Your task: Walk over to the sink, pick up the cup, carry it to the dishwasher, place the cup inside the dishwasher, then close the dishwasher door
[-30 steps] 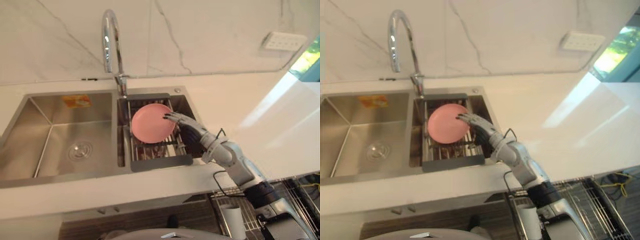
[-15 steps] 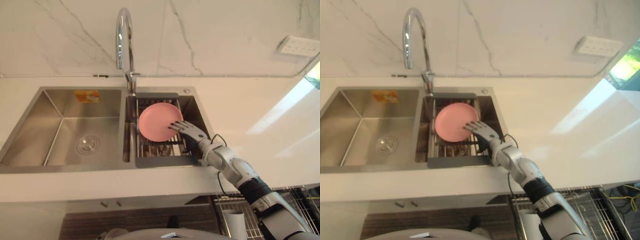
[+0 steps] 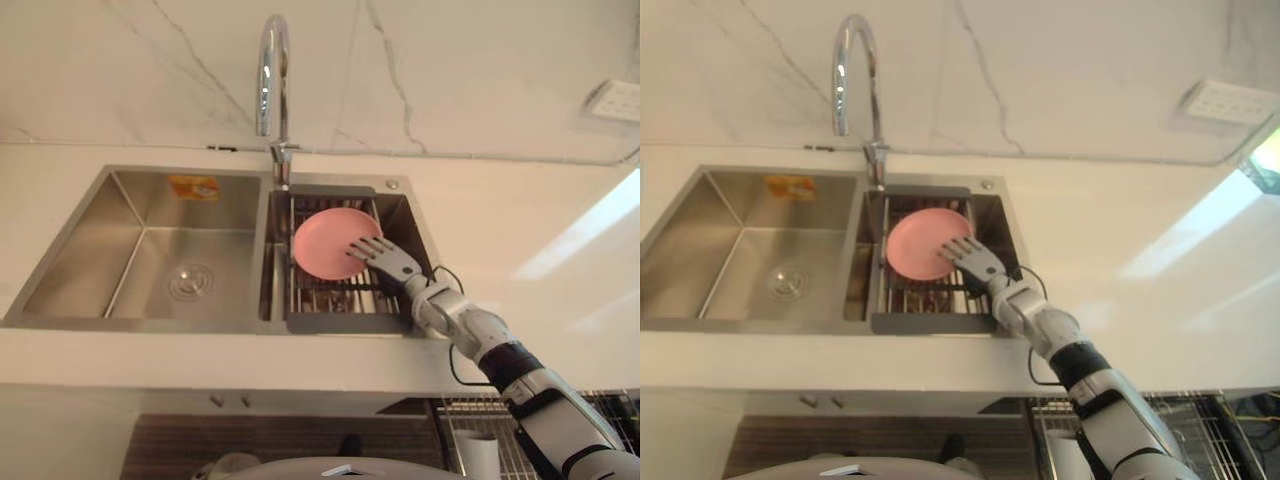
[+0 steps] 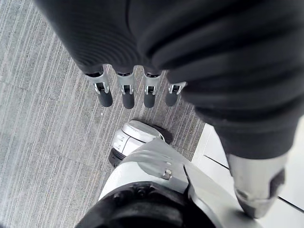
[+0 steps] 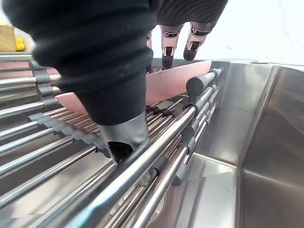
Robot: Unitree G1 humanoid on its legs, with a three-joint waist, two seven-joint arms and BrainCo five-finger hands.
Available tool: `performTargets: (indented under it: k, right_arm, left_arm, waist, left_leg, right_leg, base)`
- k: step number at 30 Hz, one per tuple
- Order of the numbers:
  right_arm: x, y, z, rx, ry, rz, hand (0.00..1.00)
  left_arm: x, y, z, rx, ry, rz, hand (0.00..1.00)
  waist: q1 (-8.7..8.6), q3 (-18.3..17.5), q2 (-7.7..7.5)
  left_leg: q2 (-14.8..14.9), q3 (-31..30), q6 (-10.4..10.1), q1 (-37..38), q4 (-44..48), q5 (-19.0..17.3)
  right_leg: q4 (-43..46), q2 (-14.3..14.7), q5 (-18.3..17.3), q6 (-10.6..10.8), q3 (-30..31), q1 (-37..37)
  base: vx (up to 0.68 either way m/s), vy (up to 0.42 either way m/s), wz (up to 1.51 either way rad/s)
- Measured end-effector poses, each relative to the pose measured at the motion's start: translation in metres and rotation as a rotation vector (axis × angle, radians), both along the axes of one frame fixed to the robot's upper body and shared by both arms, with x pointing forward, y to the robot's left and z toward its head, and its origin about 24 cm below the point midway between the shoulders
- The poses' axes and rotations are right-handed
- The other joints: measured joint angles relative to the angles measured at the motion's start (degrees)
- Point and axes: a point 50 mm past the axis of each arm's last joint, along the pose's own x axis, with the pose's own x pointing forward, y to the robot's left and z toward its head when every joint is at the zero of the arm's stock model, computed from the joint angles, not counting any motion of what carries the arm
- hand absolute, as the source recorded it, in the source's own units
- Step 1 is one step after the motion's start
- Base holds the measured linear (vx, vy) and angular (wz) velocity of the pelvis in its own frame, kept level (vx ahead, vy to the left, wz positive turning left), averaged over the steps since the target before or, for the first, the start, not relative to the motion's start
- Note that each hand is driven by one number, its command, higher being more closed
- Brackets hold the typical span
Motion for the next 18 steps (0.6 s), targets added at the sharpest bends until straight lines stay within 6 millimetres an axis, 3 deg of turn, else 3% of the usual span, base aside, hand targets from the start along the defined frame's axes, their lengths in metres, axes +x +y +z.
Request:
performTargets:
  k: [10,11,18]
  right_arm:
    - [0.0039,0.0022,-0.0001,-0.079,-0.04,0.036,0.0]
    - [0.0038,0.0023,-0.0001,-0.079,-0.04,0.038,1.0]
    - [0.0032,0.0031,-0.0004,-0.079,-0.034,0.051,1.0]
  left_arm:
    - [0.0003,0.0001,0.0004,0.002,-0.006,-0.007,0.0]
    - [0.0004,0.0002,0.0005,0.002,-0.006,-0.007,0.0]
    - [0.0005,0.0012,0.0006,0.01,-0.005,-0.026,0.0]
  waist:
    - [0.33,0.9,-0.01]
    - [0.33,0.9,-0.01]
    - [0.58,0.91,-0.03]
  left_leg:
    - [-0.05,-0.5,-0.08,-0.02,-0.03,0.23]
    - [-0.06,-0.5,-0.08,-0.02,-0.05,0.22]
    - [-0.06,-0.5,-0.08,0.0,-0.04,0.23]
  right_leg:
    - [0.0,-0.09,0.0,-0.01,-0.21,0.27]
    - [0.0,-0.09,0.0,0.0,-0.21,0.26]
    - [0.0,-0.11,-0.01,0.01,-0.26,0.28]
  base:
    - [-0.01,0.0,0.01]
    - [0.0,0.0,0.0]
    - [0.0,0.0,0.0]
